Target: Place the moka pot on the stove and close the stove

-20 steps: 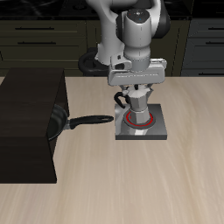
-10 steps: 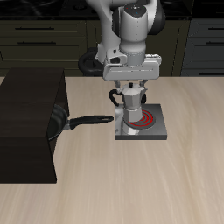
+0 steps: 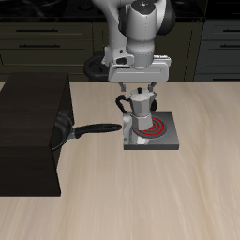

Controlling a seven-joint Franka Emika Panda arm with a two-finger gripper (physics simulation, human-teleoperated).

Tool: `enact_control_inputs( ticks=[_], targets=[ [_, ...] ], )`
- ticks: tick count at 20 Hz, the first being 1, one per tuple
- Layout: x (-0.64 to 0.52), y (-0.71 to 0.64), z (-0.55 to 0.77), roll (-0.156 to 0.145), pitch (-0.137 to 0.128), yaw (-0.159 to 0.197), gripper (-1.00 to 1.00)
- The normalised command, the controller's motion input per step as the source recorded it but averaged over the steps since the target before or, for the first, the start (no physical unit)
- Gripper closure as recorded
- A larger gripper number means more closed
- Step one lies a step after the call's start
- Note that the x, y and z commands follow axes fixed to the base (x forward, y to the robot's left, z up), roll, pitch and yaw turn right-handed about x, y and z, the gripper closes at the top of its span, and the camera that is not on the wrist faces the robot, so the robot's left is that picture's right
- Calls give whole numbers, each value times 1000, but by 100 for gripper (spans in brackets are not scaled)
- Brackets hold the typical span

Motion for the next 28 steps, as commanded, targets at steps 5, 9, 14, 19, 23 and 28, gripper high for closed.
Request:
enact_control_inputs(
  ticks=[5,9,14,19,23,28],
  targets=[
    [-96,35,211,8,-28,11,-100],
    [-117,21,509,10,-77,28,-100],
    [-144,-30,442,-4,-50,20,-100],
    [-153,-128,329,-26,-47,34,-100],
    [-170,-74,263,-31,-25,-3,-100],
    [-207,-60,203,-25,-11,-36,-100]
  ],
)
